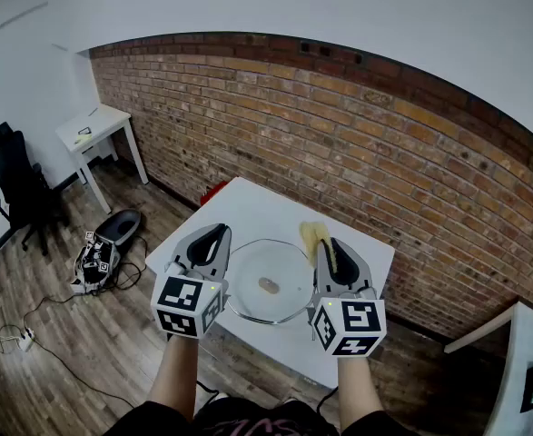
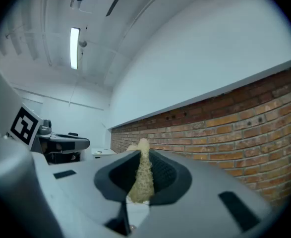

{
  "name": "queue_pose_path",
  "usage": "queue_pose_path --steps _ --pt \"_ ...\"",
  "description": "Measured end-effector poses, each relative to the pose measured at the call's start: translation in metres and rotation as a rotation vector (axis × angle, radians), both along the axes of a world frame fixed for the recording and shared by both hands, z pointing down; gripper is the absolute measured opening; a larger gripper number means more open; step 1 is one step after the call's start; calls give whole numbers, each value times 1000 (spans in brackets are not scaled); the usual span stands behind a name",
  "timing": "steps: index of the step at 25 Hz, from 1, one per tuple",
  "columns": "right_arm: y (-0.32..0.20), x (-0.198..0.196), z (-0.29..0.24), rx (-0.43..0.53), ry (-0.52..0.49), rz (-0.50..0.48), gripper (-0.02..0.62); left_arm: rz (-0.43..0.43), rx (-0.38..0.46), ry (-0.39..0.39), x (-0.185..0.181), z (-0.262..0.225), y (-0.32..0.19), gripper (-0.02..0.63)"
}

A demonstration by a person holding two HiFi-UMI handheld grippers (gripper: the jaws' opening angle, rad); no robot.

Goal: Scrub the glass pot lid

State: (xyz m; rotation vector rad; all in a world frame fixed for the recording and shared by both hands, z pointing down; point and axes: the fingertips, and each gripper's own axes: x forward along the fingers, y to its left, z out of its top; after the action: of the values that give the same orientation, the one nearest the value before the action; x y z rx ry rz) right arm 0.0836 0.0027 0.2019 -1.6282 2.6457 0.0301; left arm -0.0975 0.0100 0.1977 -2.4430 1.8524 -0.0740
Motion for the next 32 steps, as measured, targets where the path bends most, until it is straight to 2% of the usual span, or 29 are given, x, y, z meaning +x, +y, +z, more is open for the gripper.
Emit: queue_pose_path --steps 18,32 --pt "1 1 0 11 7 -7 55 -3 -12 -1 2 3 0 23" --pt "3 33 7 1 -12 -49 56 -25 -17 -25 40 6 8 23"
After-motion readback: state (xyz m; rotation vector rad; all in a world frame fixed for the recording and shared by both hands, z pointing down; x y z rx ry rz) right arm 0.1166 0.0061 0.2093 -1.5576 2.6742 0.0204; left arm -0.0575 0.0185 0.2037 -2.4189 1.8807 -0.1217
